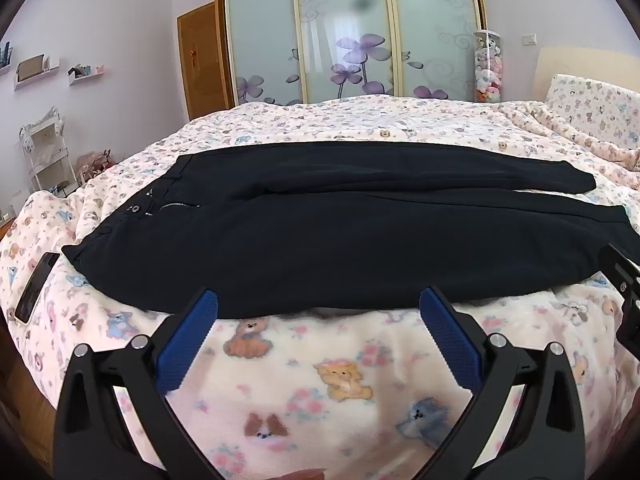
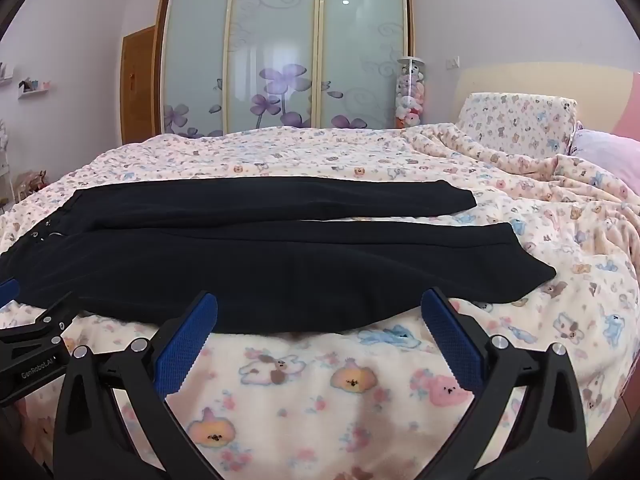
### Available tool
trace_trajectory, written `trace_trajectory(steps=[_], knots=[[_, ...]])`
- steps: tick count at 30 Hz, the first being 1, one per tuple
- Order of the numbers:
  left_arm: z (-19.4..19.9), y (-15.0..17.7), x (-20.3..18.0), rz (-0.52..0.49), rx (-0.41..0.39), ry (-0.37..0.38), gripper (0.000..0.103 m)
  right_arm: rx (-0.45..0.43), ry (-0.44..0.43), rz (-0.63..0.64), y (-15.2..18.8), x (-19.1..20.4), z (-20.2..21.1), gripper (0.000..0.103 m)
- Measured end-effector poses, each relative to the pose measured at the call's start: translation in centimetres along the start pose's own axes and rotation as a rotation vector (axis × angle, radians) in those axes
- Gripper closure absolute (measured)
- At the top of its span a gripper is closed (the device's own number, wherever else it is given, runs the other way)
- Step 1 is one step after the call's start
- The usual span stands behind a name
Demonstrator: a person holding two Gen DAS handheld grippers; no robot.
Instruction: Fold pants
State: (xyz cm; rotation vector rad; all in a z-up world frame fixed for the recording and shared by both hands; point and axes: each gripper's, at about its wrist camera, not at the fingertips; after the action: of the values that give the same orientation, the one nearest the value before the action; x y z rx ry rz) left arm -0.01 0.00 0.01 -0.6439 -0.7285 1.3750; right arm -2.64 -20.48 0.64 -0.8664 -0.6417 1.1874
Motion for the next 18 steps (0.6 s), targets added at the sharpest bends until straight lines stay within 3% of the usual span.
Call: trace_trajectory(steps=[18], knots=[[-0.33,0.03,0.04,-0.004,0.010,0.012,0.002,0.001,-0.002,-0.003,-0.02,-0.09,-0.02,0.001]])
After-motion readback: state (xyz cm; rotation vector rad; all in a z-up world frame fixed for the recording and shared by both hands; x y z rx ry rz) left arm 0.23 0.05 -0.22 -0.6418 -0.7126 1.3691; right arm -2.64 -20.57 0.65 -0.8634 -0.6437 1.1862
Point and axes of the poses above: each gripper's, at about its wrist camera, not at the fingertips, and z roughly against the way its jaws point, x to its left, y to its underside, and after that the axes turned 7 degrees about x, right-handed
